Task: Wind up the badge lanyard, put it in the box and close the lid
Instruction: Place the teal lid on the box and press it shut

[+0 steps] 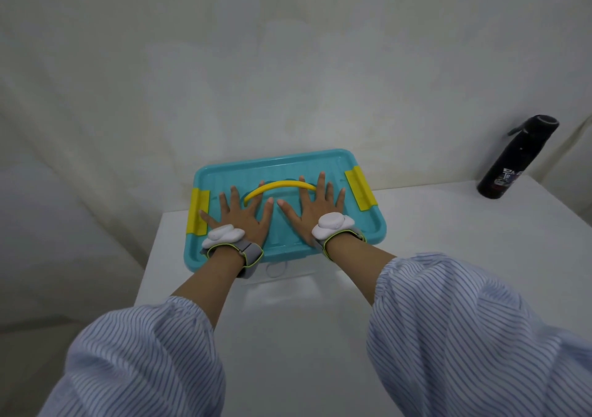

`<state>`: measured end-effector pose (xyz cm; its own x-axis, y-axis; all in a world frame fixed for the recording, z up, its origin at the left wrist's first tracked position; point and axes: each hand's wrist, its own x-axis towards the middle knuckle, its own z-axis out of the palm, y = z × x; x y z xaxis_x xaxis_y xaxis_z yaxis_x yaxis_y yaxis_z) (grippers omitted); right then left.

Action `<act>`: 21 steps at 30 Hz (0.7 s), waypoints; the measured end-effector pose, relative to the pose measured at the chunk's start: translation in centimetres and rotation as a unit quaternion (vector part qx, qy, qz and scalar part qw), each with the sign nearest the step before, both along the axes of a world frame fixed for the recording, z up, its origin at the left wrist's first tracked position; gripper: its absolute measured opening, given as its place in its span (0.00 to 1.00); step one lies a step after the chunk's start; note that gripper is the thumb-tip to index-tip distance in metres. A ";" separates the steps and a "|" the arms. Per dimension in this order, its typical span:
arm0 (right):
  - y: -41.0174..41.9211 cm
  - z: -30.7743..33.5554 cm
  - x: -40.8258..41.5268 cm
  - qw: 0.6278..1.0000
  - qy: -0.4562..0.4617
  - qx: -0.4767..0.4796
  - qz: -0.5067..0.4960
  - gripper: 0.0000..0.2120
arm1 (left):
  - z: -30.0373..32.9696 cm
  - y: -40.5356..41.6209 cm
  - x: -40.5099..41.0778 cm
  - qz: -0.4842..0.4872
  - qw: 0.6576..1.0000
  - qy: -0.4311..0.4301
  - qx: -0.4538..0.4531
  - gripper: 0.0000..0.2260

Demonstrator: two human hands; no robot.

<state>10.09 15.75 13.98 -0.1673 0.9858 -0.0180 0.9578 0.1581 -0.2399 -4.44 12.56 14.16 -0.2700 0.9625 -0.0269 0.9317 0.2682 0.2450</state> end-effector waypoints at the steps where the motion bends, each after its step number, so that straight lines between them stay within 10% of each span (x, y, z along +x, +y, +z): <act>1: 0.0 0.0 -0.6 1.000 -0.001 -0.001 0.001 0.38 | 0.0 0.0 -0.6 0.003 1.000 -0.001 -0.001 0.24; 21: -0.4 -2.0 -11.0 1.000 -0.005 -0.017 0.007 0.37 | -2.1 0.3 -11.4 0.010 1.000 -0.017 -0.009 0.23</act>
